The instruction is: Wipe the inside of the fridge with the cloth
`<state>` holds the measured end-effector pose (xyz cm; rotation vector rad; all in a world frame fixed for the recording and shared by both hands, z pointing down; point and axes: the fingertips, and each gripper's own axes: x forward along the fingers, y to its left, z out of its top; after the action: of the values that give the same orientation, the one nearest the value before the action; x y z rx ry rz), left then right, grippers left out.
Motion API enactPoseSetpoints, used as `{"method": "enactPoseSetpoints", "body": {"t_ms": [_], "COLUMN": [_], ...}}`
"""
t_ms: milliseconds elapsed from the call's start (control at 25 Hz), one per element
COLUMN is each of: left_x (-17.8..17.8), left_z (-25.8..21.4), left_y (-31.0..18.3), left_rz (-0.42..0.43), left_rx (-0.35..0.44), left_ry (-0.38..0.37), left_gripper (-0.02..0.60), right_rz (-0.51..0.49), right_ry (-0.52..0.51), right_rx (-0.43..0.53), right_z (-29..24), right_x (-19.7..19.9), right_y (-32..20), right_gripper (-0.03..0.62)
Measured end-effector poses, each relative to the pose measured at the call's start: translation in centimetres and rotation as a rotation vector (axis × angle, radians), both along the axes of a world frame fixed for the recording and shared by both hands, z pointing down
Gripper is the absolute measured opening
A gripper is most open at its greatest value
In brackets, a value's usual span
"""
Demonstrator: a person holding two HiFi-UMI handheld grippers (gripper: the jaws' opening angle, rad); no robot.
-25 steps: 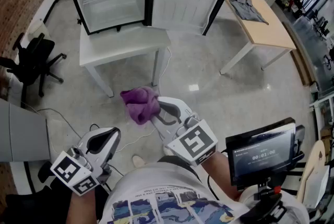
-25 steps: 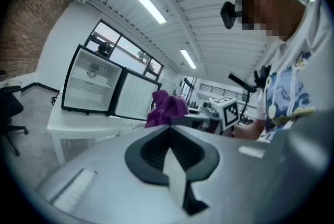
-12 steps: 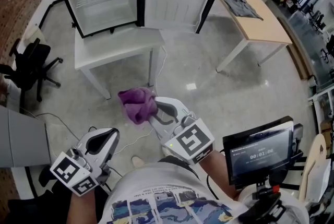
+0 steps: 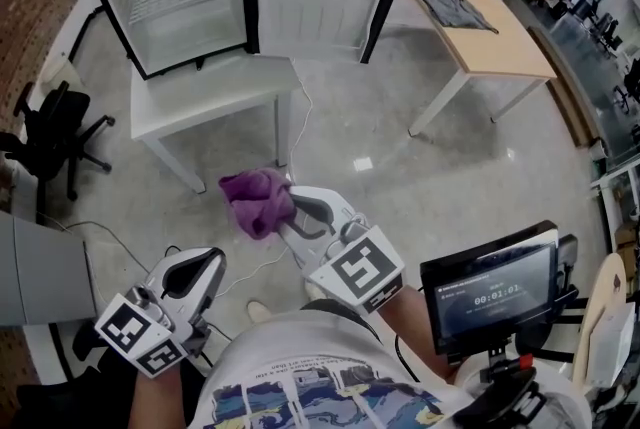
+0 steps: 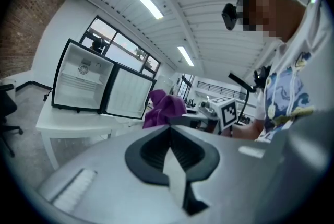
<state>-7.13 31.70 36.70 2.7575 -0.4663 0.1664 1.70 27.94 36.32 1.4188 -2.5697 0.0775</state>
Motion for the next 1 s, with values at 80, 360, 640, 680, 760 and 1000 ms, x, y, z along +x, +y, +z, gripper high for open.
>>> {"method": "enactPoseSetpoints", "body": {"t_ms": [80, 360, 640, 680, 760, 1000], "left_x": [0.8, 3.1, 4.5, 4.5, 4.6, 4.6], "left_z": [-0.2, -0.7, -0.6, -0.6, -0.7, -1.0], "left_y": [0.0, 0.1, 0.7, 0.7, 0.7, 0.7], "left_rz": [0.004, 0.000, -0.003, -0.004, -0.006, -0.006], "left_rx": [0.004, 0.002, -0.005, -0.006, -0.006, 0.000], "left_ry": [-0.004, -0.013, -0.021, -0.021, -0.021, -0.020], "left_gripper": [0.008, 0.008, 0.008, 0.008, 0.008, 0.008], "right_rz": [0.000, -0.011, -0.016, -0.017, -0.017, -0.020], "right_ry": [-0.007, -0.010, 0.001, 0.004, 0.008, 0.007], "right_rx": [0.002, 0.005, 0.018, 0.019, 0.021, 0.022], "right_z": [-0.1, -0.4, -0.6, -0.6, -0.6, -0.8], "right_x": [0.7, 2.8, 4.0, 4.0, 4.0, 3.9], "right_y": [0.0, 0.3, 0.9, 0.9, 0.9, 1.0], "right_gripper": [0.077, 0.077, 0.075, 0.075, 0.075, 0.075]}}
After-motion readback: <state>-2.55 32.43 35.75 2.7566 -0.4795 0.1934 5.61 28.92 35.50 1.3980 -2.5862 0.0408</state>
